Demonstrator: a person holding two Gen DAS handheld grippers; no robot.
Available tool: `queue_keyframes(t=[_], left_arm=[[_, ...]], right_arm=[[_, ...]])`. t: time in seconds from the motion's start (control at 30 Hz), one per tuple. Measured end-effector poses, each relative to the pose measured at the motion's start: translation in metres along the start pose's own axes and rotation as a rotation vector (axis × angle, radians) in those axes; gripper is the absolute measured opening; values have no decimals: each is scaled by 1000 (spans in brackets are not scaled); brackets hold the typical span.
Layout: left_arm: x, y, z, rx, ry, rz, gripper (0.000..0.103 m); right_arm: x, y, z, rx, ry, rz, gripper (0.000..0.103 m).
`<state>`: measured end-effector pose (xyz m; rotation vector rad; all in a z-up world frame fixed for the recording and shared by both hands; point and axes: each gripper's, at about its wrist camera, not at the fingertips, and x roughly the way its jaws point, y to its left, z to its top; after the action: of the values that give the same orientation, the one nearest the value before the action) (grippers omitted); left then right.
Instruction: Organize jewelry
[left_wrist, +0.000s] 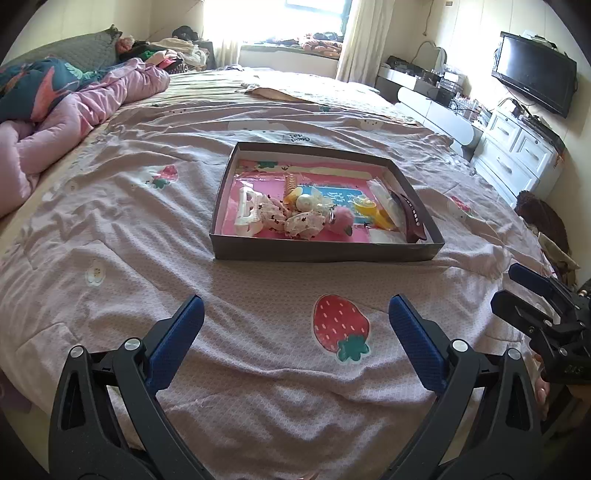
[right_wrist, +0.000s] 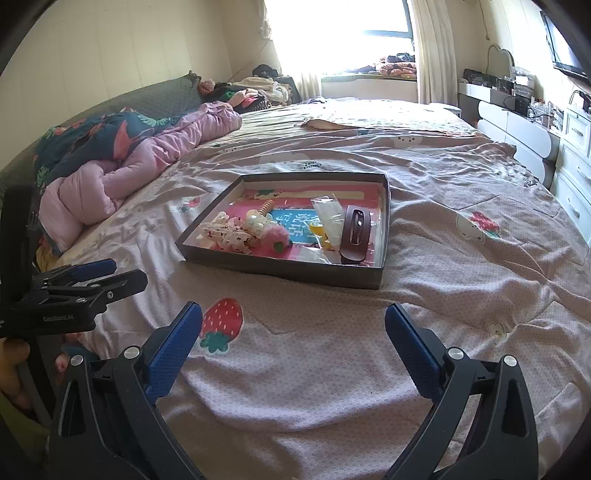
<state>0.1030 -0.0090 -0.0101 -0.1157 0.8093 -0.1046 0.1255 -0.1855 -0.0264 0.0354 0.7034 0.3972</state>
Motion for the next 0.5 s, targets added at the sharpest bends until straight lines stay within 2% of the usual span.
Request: queue_keyframes(t=[0.5], left_arm=[[-2, -1, 1, 6, 0, 6, 92]], right_arm=[[0, 1, -1, 1, 7, 0, 96]])
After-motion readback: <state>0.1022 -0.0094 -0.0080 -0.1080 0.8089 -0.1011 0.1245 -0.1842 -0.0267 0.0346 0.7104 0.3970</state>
